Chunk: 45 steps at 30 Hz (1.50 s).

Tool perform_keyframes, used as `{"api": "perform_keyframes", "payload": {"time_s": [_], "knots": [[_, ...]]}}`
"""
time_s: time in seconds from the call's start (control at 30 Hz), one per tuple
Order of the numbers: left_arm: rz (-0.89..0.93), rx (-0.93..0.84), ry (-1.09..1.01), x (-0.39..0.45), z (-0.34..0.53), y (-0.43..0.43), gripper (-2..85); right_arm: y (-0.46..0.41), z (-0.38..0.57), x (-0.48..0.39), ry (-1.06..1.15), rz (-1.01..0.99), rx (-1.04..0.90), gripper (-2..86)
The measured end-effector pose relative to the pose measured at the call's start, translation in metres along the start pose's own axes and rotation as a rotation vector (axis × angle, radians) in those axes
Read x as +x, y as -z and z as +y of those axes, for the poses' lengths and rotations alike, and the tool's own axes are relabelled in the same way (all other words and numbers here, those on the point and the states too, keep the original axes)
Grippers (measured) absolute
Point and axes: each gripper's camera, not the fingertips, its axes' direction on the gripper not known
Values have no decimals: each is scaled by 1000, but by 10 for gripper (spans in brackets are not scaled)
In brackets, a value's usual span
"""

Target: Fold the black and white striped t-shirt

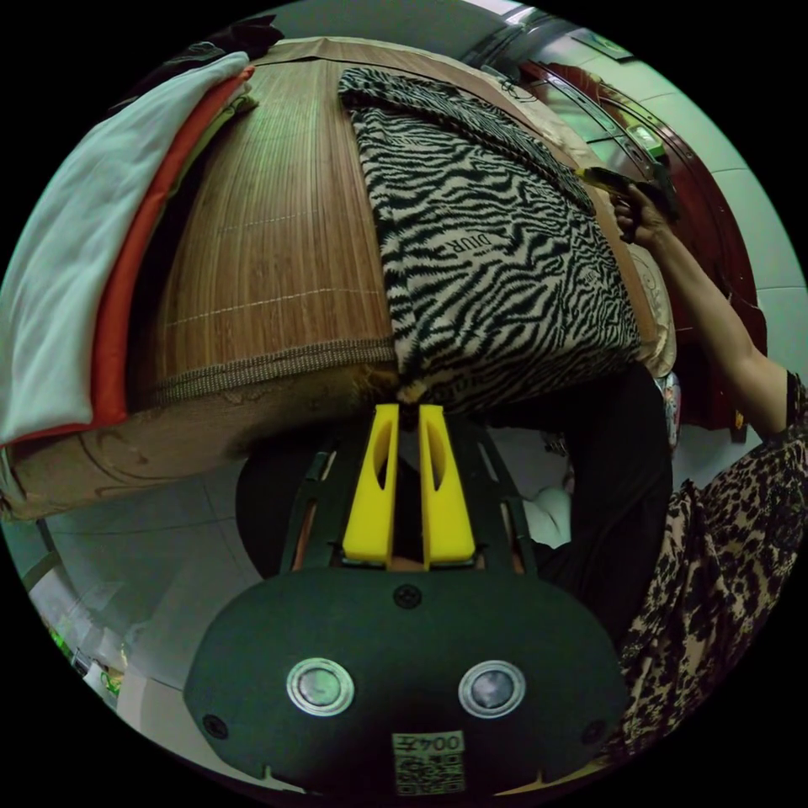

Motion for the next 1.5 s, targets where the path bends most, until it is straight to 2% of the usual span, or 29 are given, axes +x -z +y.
{"api": "perform_keyframes", "payload": {"time_s": [0.1, 0.27, 0.37, 0.6, 0.83, 1.0, 1.2, 1.33, 1.5], "knots": [[0, 4, -4, 2, 0, -1, 27, 22, 37, -28, 40, 3, -39, -7], [-24, 7, -20, 11, 0, -3, 33, 62, 162, -69, 97, 24, -102, -8], [-41, 7, -30, 17, 2, -4, 39, 68, 216, -74, 80, 128, -85, -8], [-2, 21, -25, 15, 14, -2, 99, 27, 232, -68, 5, 231, -169, -7], [-17, 22, -57, 28, 10, -6, 122, 10, 219, -90, 48, 325, -101, 1], [-39, 29, -48, 32, -5, -6, 117, 31, 215, -80, 109, 218, -159, 58], [-12, -46, -83, 39, -21, -25, 113, 75, 248, 16, -23, 36, -181, 132], [-31, -74, -94, 47, -32, -32, 110, 62, 265, 67, -71, -38, -259, 135], [-60, -83, -88, 53, -40, -36, 105, 22, 248, 69, 12, -14, -390, 140]]}}
